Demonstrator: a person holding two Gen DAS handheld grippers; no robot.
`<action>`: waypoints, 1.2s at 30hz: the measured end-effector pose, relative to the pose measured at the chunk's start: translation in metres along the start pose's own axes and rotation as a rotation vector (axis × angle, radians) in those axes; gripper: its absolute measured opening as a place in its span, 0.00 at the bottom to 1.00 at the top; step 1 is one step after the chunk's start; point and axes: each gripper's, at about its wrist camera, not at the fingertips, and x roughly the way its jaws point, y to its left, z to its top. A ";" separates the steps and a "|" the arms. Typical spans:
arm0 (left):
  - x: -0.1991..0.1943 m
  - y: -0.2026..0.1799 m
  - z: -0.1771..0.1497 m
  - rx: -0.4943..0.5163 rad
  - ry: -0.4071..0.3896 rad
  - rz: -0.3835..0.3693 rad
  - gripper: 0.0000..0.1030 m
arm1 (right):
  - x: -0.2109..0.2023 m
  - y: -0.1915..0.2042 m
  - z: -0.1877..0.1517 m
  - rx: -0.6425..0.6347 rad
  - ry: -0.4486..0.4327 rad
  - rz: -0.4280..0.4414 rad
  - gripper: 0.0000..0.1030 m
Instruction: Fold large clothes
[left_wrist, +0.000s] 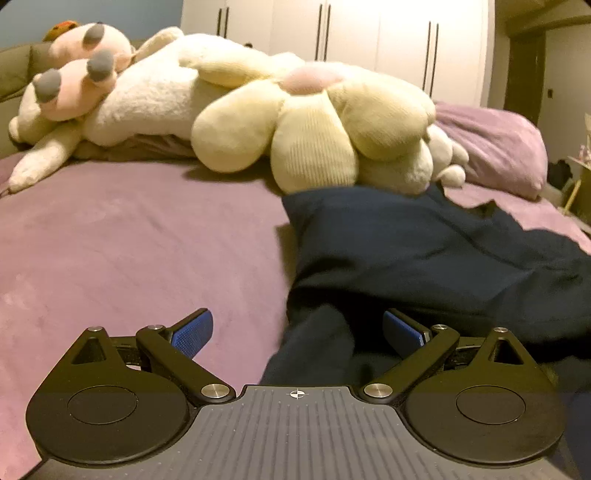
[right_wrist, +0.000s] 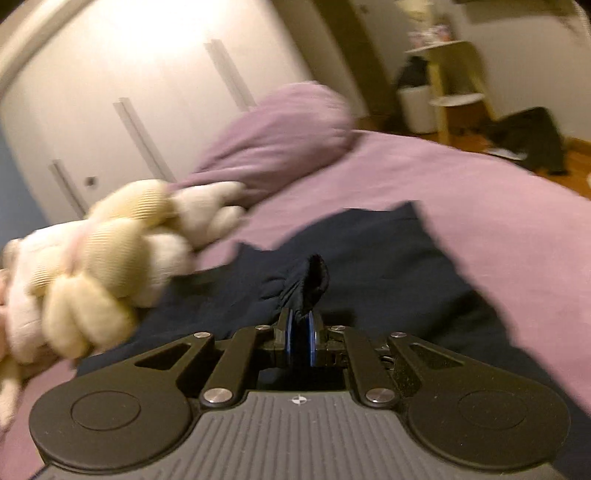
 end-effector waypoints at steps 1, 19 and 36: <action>0.002 0.001 -0.002 -0.009 0.014 0.004 0.98 | 0.001 -0.010 0.001 0.015 0.013 -0.010 0.15; 0.032 0.012 -0.003 0.026 0.103 0.085 1.00 | -0.009 0.019 0.008 -0.069 -0.058 0.069 0.19; 0.019 0.010 0.009 0.032 0.089 0.099 1.00 | 0.005 -0.031 0.012 -0.104 -0.036 -0.061 0.59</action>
